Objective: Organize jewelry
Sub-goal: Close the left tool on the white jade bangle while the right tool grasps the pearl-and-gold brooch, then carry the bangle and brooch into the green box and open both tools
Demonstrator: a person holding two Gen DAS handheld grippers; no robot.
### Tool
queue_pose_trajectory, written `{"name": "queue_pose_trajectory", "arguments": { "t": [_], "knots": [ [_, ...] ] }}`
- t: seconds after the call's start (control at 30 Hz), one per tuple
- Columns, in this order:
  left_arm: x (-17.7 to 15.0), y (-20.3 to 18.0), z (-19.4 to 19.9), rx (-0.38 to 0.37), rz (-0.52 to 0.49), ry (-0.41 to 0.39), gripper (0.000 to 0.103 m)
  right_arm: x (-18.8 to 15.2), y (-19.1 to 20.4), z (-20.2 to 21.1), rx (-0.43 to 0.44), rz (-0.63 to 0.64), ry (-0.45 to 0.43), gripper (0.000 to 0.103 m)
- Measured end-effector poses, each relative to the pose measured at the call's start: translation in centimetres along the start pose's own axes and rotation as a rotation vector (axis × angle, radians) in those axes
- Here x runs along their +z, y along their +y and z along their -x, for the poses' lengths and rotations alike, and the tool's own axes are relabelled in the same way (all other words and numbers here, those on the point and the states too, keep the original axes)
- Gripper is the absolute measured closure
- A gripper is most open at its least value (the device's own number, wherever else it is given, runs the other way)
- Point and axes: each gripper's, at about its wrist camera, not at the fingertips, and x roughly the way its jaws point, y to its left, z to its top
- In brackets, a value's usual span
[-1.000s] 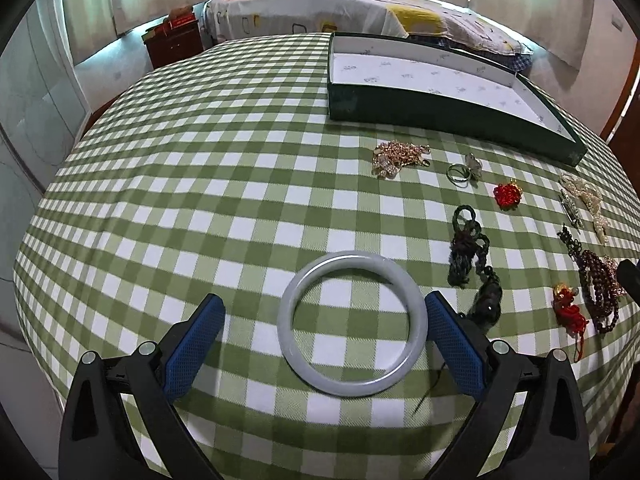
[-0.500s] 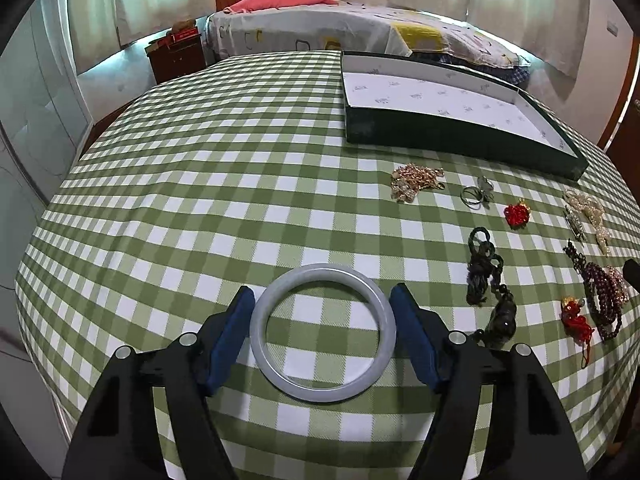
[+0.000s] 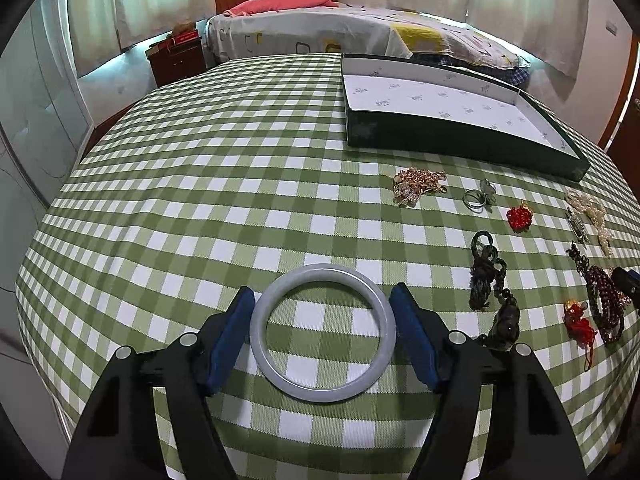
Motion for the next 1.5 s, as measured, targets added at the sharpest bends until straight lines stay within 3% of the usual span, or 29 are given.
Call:
{"name": "queue_pose_trajectory", "arguments": {
  "t": [0.17, 0.27, 0.33, 0.4, 0.6, 0.67, 0.87, 1.1, 1.5],
  "knots": [
    [0.2, 0.0, 0.0, 0.001, 0.001, -0.001, 0.035, 0.0, -0.9, 0.3, -0.007, -0.019, -0.009, 0.056],
    [0.2, 0.1, -0.1, 0.001, 0.001, 0.000, 0.035, 0.0, -1.3, 0.4, -0.005, -0.032, -0.005, 0.056],
    [0.1, 0.0, 0.0, 0.002, 0.001, -0.001, 0.035, 0.0, -1.2, 0.5, -0.003, -0.030, 0.000, 0.054],
    [0.2, 0.1, 0.0, 0.002, 0.000, -0.002, 0.035, -0.2, -1.1, 0.7, -0.002, -0.039, 0.000, 0.038],
    [0.2, 0.1, -0.1, 0.001, 0.003, -0.003, 0.035, -0.8, -1.0, 0.9, -0.017, -0.025, 0.009, 0.038],
    [0.2, 0.2, -0.1, 0.001, 0.003, -0.003, 0.035, -1.1, -0.8, 1.0, -0.039, -0.009, 0.007, 0.042],
    [0.2, 0.1, -0.1, 0.001, 0.003, -0.003, 0.035, -1.3, -0.6, 1.4, -0.046, 0.016, -0.012, 0.071],
    [0.1, 0.1, 0.0, 0.001, 0.003, -0.004, 0.035, -1.1, -0.6, 1.6, -0.030, 0.013, -0.027, 0.076],
    [0.2, 0.2, -0.1, 0.000, 0.006, -0.004, 0.035, -0.9, -0.6, 1.7, -0.010, 0.011, -0.035, 0.077]
  ]
}}
